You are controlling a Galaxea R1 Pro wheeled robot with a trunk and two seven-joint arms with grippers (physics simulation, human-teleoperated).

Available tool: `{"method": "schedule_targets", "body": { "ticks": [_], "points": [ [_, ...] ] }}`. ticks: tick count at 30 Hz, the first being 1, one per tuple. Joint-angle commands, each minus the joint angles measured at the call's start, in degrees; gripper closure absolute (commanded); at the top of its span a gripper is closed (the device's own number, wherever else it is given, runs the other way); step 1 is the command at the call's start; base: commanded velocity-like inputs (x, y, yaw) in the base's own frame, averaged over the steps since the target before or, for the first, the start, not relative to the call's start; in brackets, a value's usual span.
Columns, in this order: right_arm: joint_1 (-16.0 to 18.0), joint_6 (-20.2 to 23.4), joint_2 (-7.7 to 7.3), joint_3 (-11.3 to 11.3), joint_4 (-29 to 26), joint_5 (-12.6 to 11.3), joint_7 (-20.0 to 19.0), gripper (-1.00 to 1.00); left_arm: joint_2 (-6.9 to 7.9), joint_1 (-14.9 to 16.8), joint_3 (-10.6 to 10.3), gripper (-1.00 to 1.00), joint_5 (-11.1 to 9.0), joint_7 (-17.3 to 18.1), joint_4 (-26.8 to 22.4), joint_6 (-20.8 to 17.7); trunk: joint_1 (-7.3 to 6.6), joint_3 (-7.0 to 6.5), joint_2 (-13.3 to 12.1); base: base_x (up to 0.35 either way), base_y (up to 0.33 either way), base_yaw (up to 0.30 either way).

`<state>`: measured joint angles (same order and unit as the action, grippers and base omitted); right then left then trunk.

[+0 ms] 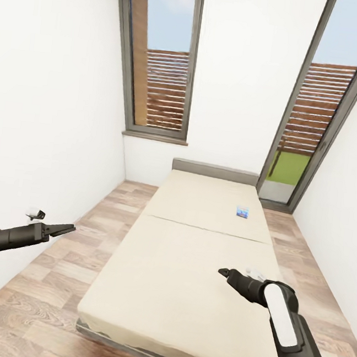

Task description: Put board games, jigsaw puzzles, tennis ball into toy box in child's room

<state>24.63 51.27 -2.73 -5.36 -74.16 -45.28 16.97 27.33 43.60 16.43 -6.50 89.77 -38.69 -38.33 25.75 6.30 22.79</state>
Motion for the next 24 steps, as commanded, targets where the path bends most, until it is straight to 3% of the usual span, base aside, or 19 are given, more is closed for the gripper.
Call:
{"method": "schedule_targets", "body": {
  "ticks": [1,13,24],
  "points": [
    [0.07,0.11,0.0,0.0,0.24,-0.6,0.53,-1.0,0.02,0.01,0.01,-1.0,0.01,0.23,-0.01,-0.61,0.04,0.13,0.13,0.0,0.0,-0.281],
    [0.07,-0.12,0.04,0.0,1.08,-0.6,0.61,-1.0,-0.08,0.01,-0.15,-1.0,-0.12,0.23,-0.01,-0.64,0.04,0.13,0.13,-0.117,-0.122,-0.281],
    [0.07,-0.02,0.06,0.0,1.13,-0.6,0.55,-1.0,-0.6,0.01,-0.1,-1.0,-0.03,0.23,0.02,-0.65,0.04,0.13,0.13,-0.017,-0.03,-0.277]
  ]
}}
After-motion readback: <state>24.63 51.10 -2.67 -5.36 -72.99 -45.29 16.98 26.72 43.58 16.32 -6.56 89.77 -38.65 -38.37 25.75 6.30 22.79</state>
